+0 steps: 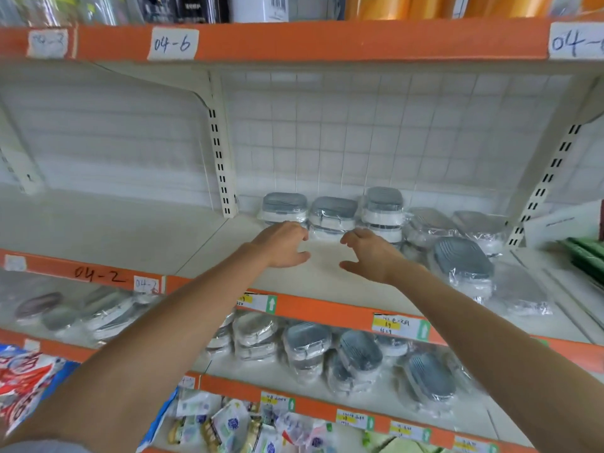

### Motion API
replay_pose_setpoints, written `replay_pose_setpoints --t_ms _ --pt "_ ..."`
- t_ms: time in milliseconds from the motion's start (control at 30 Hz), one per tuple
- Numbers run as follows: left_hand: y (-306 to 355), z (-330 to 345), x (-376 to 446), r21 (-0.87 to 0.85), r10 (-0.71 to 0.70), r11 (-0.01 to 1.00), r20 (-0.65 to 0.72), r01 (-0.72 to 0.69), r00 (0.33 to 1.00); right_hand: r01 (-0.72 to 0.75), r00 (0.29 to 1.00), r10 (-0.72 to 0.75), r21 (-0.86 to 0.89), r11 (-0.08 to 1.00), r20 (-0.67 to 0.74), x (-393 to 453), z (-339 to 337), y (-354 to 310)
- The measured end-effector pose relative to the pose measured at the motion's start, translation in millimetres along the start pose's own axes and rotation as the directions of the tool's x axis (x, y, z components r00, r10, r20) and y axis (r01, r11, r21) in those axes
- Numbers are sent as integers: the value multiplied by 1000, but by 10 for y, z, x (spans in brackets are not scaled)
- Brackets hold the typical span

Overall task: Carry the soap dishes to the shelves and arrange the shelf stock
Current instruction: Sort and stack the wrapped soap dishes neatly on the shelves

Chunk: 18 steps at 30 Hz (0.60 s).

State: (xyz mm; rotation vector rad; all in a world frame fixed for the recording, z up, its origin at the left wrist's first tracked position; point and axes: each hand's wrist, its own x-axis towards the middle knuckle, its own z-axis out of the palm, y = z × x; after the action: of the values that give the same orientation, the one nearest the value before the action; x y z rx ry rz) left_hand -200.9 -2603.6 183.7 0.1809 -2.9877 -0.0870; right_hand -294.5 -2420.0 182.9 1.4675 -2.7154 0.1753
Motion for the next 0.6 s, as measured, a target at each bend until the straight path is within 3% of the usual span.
replay_pose_setpoints --t_ms 400,600 --pt "-460 91 318 -8 -99 995 94 100 991 18 999 -18 19 1000 33 691 189 11" --pt "-853 102 728 2 -59 998 81 59 995 -49 999 49 28 998 15 1133 148 98"
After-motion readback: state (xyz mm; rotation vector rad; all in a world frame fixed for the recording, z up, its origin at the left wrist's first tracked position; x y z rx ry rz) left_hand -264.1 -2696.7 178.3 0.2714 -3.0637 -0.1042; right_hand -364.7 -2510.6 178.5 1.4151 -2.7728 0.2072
